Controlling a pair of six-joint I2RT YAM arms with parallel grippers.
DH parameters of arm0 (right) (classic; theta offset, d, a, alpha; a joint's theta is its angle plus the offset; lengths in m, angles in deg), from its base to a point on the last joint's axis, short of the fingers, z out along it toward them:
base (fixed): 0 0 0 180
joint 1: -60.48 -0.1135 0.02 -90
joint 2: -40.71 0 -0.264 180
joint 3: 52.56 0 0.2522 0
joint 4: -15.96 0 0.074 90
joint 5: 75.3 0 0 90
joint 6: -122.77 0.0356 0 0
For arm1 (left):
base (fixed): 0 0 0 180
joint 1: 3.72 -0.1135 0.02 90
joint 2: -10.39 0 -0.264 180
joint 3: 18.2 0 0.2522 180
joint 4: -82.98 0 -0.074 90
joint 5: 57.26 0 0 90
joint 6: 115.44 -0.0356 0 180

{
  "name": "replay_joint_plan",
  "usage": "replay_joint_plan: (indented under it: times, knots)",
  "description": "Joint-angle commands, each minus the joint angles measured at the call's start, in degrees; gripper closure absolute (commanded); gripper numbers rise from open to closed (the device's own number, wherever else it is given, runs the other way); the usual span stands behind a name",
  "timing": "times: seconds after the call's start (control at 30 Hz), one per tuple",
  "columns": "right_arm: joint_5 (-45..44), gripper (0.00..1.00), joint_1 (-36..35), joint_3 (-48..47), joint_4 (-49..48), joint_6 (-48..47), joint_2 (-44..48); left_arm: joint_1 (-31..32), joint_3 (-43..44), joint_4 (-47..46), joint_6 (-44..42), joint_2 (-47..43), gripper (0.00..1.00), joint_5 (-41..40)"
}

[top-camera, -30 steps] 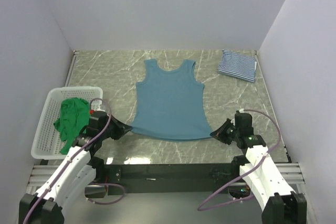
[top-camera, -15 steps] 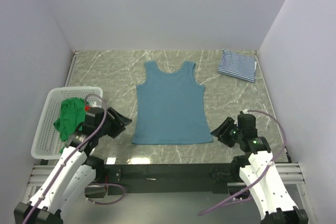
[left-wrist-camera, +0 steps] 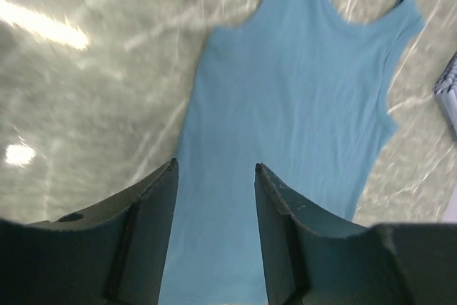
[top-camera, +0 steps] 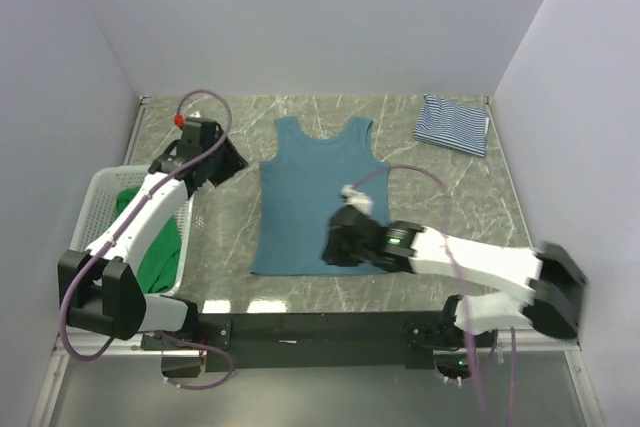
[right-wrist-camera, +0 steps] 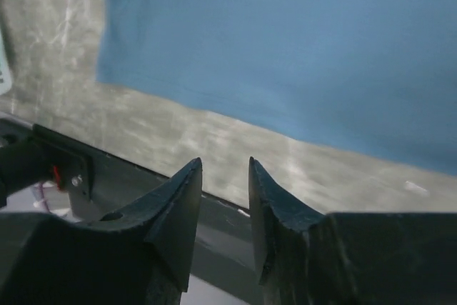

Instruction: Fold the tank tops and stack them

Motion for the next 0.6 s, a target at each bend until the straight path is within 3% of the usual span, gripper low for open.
replay_joint_plan:
  times: [0.0, 0.23, 0.57]
  knots:
    - [-9.2, 0.61, -6.0, -11.9, -3.6, 1.9, -13.3, -5.1, 5.3, 2.2, -5.3, -0.9, 0.48, -1.1]
    - [-12.0, 0.61, -12.2, -37.0, 3.1, -1.3, -38.7, -11.1, 7.7, 1.9, -7.2, -1.9, 0.48, 3.4]
    - [-12.0, 0.61, -13.5, -48.8, 7.7, -2.4, -50.7, -12.3, 7.6, 0.5, -8.0, -1.6, 0.49, 6.5]
